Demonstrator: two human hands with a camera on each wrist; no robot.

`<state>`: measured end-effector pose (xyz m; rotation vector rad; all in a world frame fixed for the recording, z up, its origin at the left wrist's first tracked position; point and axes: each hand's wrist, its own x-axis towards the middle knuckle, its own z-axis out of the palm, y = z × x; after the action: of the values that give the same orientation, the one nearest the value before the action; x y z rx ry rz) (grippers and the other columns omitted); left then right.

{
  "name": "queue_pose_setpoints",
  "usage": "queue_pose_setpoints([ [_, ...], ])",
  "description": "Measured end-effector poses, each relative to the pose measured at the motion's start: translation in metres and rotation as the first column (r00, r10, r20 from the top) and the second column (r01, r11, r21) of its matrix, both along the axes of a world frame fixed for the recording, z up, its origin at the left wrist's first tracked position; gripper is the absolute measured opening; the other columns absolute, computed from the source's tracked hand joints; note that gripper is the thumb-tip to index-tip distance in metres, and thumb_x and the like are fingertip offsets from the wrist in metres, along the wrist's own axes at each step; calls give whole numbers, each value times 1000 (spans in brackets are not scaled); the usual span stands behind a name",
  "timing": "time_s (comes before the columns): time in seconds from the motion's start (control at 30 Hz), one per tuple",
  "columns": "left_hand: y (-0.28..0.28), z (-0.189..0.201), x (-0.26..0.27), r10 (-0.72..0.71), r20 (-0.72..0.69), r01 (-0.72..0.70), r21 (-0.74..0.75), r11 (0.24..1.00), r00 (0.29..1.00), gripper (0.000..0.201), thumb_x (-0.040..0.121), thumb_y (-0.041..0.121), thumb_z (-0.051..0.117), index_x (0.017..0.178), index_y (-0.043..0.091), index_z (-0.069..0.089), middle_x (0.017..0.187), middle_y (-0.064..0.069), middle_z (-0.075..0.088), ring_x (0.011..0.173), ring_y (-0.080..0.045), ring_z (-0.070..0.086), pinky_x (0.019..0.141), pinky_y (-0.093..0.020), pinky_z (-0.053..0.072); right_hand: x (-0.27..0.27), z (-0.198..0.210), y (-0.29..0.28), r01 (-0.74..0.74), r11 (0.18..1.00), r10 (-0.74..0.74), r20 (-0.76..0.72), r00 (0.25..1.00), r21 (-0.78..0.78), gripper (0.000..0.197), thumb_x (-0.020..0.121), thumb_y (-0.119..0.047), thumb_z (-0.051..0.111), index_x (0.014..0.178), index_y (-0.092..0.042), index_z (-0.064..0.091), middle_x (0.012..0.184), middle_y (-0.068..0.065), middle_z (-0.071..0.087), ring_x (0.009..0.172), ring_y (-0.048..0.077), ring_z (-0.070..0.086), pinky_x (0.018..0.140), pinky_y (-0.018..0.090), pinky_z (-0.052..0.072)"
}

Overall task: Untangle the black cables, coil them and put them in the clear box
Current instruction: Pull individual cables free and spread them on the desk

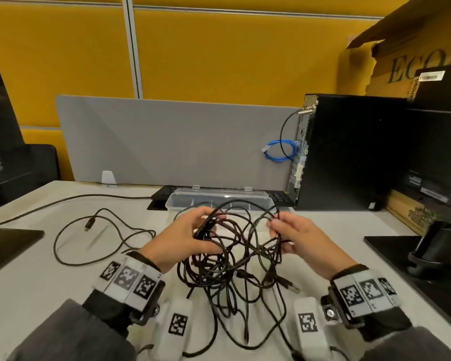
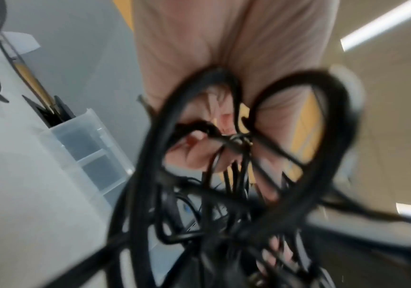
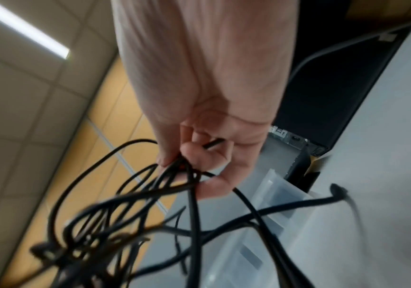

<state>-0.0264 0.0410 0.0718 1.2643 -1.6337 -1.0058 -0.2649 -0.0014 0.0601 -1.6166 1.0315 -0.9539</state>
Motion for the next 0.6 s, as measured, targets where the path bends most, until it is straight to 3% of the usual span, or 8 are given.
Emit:
queue_pose_setpoints([
  [0.07,3,2,7,-45,-87,42,-27,999,995,54,69,-6,74,107,31,61,105,0,65,98,-5,60,81,-21,51,-8,4,5,53,998,-48,106,993,-44,19,94,-23,48,92,-10,62,75,-2,55,65,14,48,66,27,50],
  [0.17,4,-4,13,-68,-184,63,-35,997,981,45,66,9,78,99,36,67,100,7,68,98,-8,64,85,-30,51,-11,3,10,166,981,-140,224,965,-101,16,93,-19,50,92,-14,66,70,-6,57,62,11,49,70,35,53],
  [0.2,3,-6,13,-67,-200,61,-34,998,977,41,68,9,75,99,35,67,97,10,68,96,-8,64,85,-32,53,-10,2,11,222,965,-187,226,956,-142,16,93,-19,51,91,-17,66,69,-7,59,60,9,51,69,33,54],
  [0.3,-1,-14,10,-17,-240,11,-25,1000,971,30,81,2,63,101,24,65,92,3,65,83,-12,65,77,-36,58,-16,-1,8,409,824,-396,118,911,-393,14,93,-20,53,90,-25,65,74,-5,65,61,-1,57,59,13,50],
  [0.37,-3,-17,11,64,-266,-69,-11,998,962,26,86,5,58,95,28,67,93,-2,64,78,-14,64,69,-35,59,-26,0,7,454,710,-531,14,847,-538,11,92,-22,54,89,-26,63,71,-5,63,63,-1,55,57,5,43],
  [0.47,-5,-21,12,178,-323,-177,30,984,930,23,91,9,53,91,29,66,86,0,64,72,-11,59,56,-26,51,-41,2,5,465,679,-598,-60,800,-568,8,92,-25,54,94,-25,62,70,-5,59,65,3,54,60,10,40],
  [0.53,-6,-23,12,222,-348,-210,74,975,911,21,93,11,50,95,26,65,85,0,64,72,-12,57,57,-27,50,-46,3,5,476,701,-590,-58,805,-531,13,91,-25,54,98,-20,64,71,-3,59,65,10,54,58,16,40],
  [0.6,-7,-22,9,240,-372,-211,117,970,897,20,95,13,48,100,22,65,87,0,63,73,-13,58,56,-29,53,-48,4,5,518,664,-623,-16,782,-539,17,92,-23,53,102,-15,65,77,-1,61,68,9,54,60,15,40],
])
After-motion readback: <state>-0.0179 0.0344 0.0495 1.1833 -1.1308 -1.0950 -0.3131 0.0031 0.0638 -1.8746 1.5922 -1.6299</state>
